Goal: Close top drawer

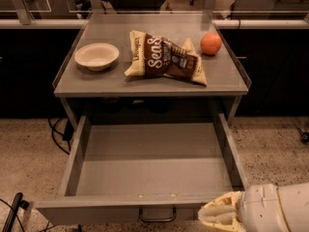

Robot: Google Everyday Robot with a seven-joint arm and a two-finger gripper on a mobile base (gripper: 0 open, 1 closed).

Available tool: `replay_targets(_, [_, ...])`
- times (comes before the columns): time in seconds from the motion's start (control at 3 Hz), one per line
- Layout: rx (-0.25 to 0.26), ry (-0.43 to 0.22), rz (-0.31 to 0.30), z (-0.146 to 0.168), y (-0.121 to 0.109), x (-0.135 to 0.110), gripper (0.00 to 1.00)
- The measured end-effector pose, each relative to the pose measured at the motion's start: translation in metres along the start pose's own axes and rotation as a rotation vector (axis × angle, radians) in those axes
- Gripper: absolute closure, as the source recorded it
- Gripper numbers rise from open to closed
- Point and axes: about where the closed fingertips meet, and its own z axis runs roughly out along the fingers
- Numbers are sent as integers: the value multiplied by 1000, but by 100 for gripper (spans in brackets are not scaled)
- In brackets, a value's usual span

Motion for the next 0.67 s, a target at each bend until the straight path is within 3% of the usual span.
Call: replay_targets(0.67, [2,15,16,12,-7,11,100])
